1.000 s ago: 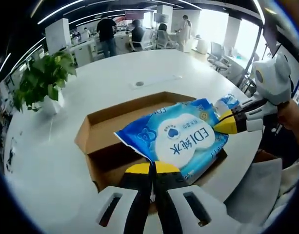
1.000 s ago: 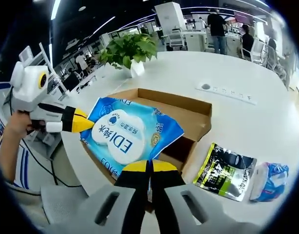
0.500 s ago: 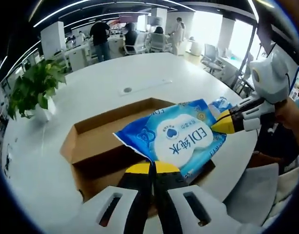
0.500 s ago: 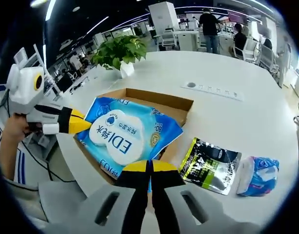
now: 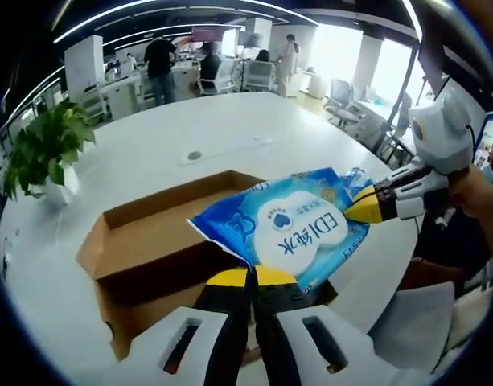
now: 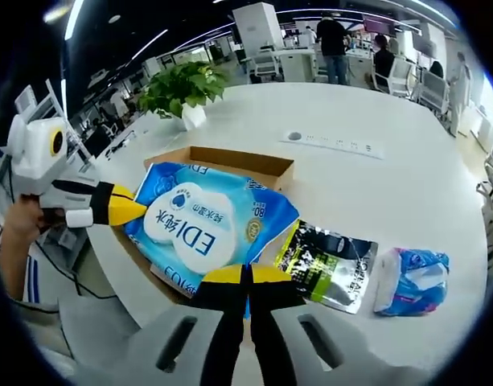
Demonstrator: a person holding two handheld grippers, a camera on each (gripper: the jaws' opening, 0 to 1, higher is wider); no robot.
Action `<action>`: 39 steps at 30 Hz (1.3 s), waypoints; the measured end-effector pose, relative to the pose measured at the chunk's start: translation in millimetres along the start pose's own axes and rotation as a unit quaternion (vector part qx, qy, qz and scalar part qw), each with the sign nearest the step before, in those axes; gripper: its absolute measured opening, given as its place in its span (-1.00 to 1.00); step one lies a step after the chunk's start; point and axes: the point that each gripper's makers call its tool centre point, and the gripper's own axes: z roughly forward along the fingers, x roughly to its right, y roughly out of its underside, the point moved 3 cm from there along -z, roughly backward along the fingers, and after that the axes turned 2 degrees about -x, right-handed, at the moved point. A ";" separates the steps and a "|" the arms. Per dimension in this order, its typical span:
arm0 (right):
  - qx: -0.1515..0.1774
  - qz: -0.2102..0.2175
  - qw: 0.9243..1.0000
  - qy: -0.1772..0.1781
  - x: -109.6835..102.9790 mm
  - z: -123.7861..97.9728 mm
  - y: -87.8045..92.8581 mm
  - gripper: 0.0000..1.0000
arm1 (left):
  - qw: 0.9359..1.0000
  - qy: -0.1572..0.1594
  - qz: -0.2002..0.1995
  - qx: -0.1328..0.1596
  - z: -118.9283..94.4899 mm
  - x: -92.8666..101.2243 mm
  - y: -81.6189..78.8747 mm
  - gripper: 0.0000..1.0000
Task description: Operate the shoe box by opening the lid, removing the specified soft item, and placing it in the target area until the item is outside and the box remains undamaged.
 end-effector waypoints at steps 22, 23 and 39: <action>-0.009 0.025 0.999 0.037 50.9 -23.3 20.0 -1.00 | 0.999 0.047 0.018 0.021 30.8 49.7 -18.3 -1.00; -0.010 0.026 0.999 0.040 54.0 -25.0 21.5 -1.00 | 0.998 0.050 0.017 0.022 32.3 51.4 -18.7 -1.00; -0.017 0.050 0.996 0.071 90.6 -39.0 44.2 -1.00 | 0.996 0.082 0.036 0.026 62.2 85.9 -22.6 -1.00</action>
